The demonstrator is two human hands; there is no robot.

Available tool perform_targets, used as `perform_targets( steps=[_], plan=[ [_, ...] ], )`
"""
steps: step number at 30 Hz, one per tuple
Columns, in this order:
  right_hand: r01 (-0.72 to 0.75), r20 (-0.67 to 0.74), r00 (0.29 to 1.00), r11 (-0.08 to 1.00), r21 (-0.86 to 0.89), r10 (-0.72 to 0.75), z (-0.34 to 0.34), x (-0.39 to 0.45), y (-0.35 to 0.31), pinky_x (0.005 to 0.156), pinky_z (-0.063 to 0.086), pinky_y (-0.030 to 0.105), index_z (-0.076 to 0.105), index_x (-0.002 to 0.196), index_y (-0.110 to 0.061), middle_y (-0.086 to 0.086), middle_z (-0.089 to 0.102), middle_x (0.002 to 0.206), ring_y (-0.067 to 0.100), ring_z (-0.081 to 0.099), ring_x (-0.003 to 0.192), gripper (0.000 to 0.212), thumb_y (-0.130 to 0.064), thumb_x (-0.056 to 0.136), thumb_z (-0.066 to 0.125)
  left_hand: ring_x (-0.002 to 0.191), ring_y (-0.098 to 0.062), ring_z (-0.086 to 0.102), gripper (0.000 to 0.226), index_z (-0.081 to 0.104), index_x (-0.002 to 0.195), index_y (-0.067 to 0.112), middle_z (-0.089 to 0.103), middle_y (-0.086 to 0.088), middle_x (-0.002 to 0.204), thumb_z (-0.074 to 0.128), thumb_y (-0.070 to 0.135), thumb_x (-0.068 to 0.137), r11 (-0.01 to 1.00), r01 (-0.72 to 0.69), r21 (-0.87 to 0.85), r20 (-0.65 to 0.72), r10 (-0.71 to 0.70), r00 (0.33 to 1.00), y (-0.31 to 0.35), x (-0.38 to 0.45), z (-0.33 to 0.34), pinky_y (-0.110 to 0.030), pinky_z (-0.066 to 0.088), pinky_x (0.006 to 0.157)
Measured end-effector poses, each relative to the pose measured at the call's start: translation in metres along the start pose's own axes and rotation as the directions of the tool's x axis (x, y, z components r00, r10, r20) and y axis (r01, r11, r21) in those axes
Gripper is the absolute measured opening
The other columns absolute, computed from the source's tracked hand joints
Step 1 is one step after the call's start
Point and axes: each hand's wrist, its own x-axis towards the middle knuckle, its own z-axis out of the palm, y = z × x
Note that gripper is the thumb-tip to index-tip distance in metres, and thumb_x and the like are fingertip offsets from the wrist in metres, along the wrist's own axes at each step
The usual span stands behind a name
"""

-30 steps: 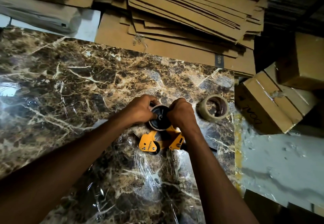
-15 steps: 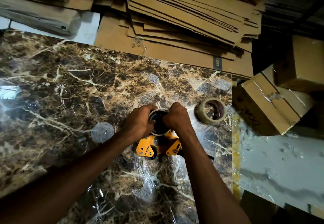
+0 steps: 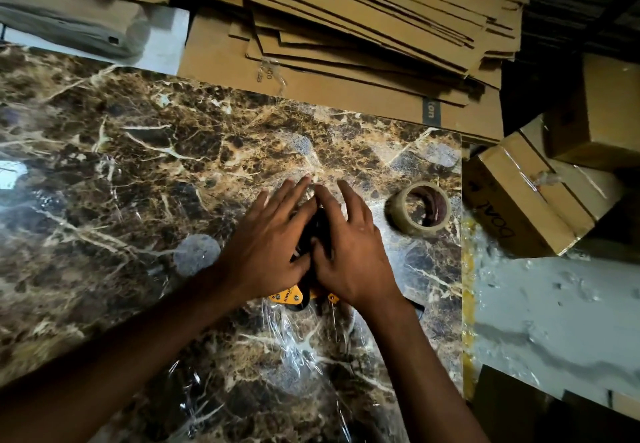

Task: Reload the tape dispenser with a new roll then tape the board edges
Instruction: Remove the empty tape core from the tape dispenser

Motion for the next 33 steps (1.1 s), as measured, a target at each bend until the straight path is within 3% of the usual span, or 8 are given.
perform_targets(
  steps=[3, 5, 8, 12, 18, 25, 30, 33],
  plan=[
    [0.074, 0.117, 0.992, 0.979, -0.190, -0.052, -0.004, -0.010, -0.001, 0.114, 0.030, 0.062, 0.001, 0.158, -0.038, 0.008, 0.000, 0.169, 0.041, 0.011, 0.153, 0.093, -0.044, 0.085, 0.058, 0.163, -0.025, -0.012, 0.115, 0.005, 0.168, 0.021, -0.015, 0.001, 0.176, 0.043, 0.089, 0.083, 0.988, -0.032, 0.151, 0.150, 0.009, 0.989, -0.020, -0.003, -0.006, -0.060, 0.005, 0.130],
    [0.061, 0.129, 0.991, 0.965, -0.254, -0.028, 0.003, -0.007, -0.001, 0.106, 0.043, 0.059, 0.001, 0.157, -0.037, 0.011, 0.007, 0.166, 0.043, 0.022, 0.147, 0.098, -0.046, 0.083, 0.063, 0.162, -0.023, -0.014, 0.130, 0.002, 0.168, 0.022, -0.013, 0.002, 0.176, 0.036, 0.102, 0.072, 0.986, 0.008, 0.169, 0.195, -0.042, 0.980, -0.028, -0.004, -0.008, -0.060, 0.004, 0.130],
    [0.037, 0.083, 0.997, 0.941, -0.337, -0.010, 0.018, 0.001, -0.006, 0.076, 0.059, 0.050, 0.013, 0.155, -0.032, 0.013, 0.031, 0.152, 0.040, 0.046, 0.124, 0.095, -0.048, 0.080, 0.069, 0.162, -0.018, -0.014, 0.138, 0.001, 0.168, 0.020, -0.009, 0.006, 0.176, 0.035, 0.107, 0.066, 0.993, 0.027, 0.115, 0.165, -0.046, 0.985, -0.023, -0.013, 0.002, -0.058, 0.002, 0.131],
    [0.020, 0.012, 1.000, 0.930, -0.368, -0.017, 0.027, 0.006, -0.018, 0.053, 0.055, 0.039, 0.033, 0.144, -0.026, 0.009, 0.047, 0.126, 0.034, 0.055, 0.104, 0.081, -0.049, 0.077, 0.072, 0.162, -0.019, -0.012, 0.145, -0.002, 0.168, 0.017, -0.009, 0.005, 0.176, 0.017, 0.110, 0.060, 0.995, 0.100, 0.028, 0.136, -0.103, 0.985, -0.017, -0.028, 0.017, -0.062, 0.004, 0.129],
    [0.068, 0.011, 0.998, 0.932, -0.355, -0.069, 0.017, -0.005, -0.024, 0.050, 0.057, 0.040, 0.040, 0.139, -0.026, 0.006, 0.045, 0.118, 0.031, 0.053, 0.102, 0.068, -0.045, 0.081, 0.069, 0.158, -0.020, -0.028, 0.149, -0.014, 0.167, 0.025, -0.025, 0.007, 0.173, 0.015, 0.113, 0.050, 0.985, 0.141, 0.098, 0.231, -0.161, 0.960, -0.014, -0.029, 0.022, -0.065, -0.004, 0.127],
    [0.110, 0.053, 0.994, 0.929, -0.354, -0.098, 0.012, -0.008, -0.020, 0.051, 0.058, 0.040, 0.042, 0.135, -0.026, 0.006, 0.044, 0.120, 0.030, 0.053, 0.105, 0.066, -0.042, 0.078, 0.072, 0.161, -0.019, -0.020, 0.144, -0.012, 0.166, 0.035, -0.018, 0.012, 0.174, 0.021, 0.114, 0.050, 0.991, 0.129, 0.030, 0.289, -0.133, 0.948, -0.019, -0.028, 0.021, -0.063, -0.008, 0.127],
    [0.187, 0.114, 0.981, 0.919, -0.346, -0.157, 0.013, -0.006, -0.013, 0.058, 0.060, 0.040, 0.036, 0.138, -0.025, 0.007, 0.042, 0.128, 0.031, 0.050, 0.112, 0.078, -0.040, 0.075, 0.079, 0.158, -0.026, -0.028, 0.129, -0.030, 0.158, 0.042, -0.036, 0.008, 0.168, 0.026, 0.110, 0.064, 0.989, -0.049, 0.139, 0.353, -0.003, 0.936, -0.048, -0.009, 0.005, -0.066, -0.015, 0.125],
    [0.212, 0.118, 0.976, 0.933, -0.292, -0.184, 0.012, -0.002, -0.011, 0.063, 0.060, 0.044, 0.035, 0.138, -0.023, 0.009, 0.041, 0.133, 0.032, 0.047, 0.116, 0.074, -0.035, 0.077, 0.076, 0.160, -0.026, -0.023, 0.110, -0.006, 0.163, 0.047, -0.027, 0.015, 0.171, 0.039, 0.098, 0.076, 0.973, -0.230, 0.015, 0.347, 0.211, 0.914, -0.080, 0.019, -0.005, -0.069, -0.014, 0.124]
  ],
)
